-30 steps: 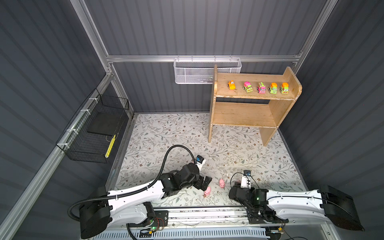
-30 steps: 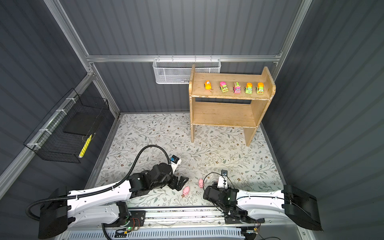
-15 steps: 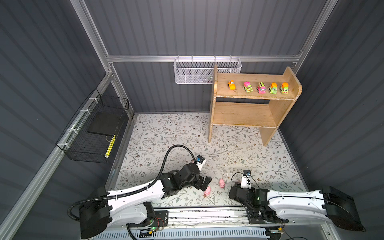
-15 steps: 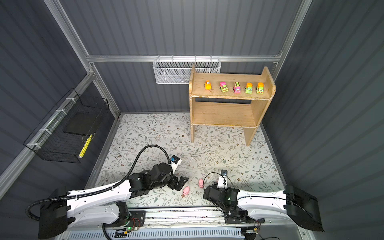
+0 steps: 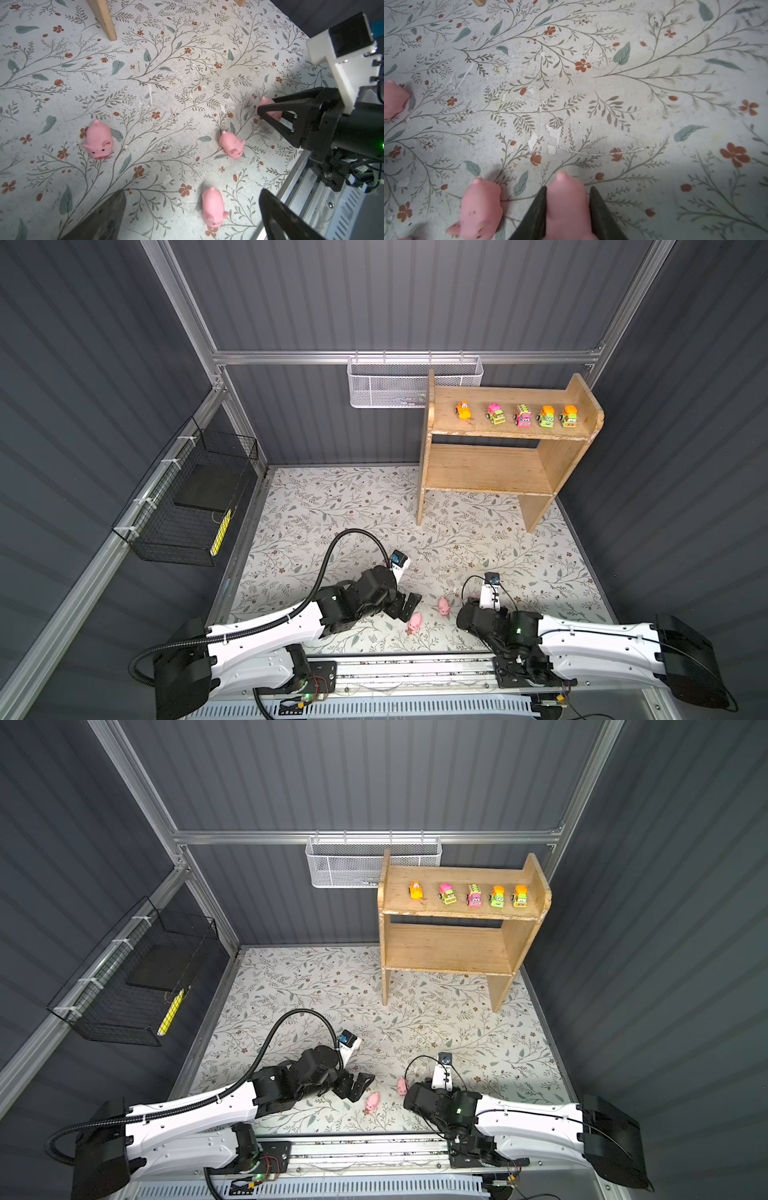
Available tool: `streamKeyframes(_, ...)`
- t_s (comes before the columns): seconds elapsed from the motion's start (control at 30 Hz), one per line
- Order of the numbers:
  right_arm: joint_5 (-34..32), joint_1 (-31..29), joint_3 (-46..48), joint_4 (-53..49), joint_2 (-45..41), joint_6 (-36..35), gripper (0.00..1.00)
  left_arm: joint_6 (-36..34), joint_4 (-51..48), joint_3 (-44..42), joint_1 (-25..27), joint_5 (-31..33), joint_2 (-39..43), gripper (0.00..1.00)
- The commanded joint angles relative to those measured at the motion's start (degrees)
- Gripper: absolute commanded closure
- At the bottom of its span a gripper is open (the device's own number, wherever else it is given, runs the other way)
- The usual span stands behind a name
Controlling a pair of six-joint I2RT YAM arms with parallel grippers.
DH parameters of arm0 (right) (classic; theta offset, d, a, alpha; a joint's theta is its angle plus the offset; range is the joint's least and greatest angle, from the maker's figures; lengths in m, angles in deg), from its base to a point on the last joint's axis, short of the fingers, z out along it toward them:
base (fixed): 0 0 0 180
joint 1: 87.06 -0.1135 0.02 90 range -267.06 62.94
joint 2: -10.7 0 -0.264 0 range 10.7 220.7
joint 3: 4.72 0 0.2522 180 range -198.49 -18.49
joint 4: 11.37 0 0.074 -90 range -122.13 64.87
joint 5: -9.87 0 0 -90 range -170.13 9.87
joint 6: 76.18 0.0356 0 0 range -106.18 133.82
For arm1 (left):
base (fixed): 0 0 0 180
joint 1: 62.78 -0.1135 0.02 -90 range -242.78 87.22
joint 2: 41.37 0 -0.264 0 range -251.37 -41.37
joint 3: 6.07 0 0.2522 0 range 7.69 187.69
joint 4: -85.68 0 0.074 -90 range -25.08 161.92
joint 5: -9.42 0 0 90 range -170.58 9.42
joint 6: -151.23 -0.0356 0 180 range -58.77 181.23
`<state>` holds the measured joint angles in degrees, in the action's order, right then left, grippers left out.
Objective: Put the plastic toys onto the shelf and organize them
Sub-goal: 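Lower the right gripper onto a pink pig and close it, then lift the pink pig and carry it to the lower shelf with the right gripper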
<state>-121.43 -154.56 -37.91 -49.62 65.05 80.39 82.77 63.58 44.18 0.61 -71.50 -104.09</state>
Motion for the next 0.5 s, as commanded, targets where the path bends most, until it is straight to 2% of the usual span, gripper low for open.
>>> streamKeyframes(0.0,-0.4,2.7,-3.2,-3.7,-0.9,-4.8,0.67,-2.1,-1.2,1.8,0.2,0.9,1.3,0.00)
streamKeyframes(0.27,2.7,12.4,-7.1,-3.0,-7.1,-17.4,0.68,-4.8,-2.9,5.0,0.2,1.0,-0.5,0.00)
streamKeyframes(0.47,4.1,18.8,-13.2,-3.8,-8.0,-26.9,0.68,-7.9,-4.2,9.4,0.2,1.2,-2.1,0.00)
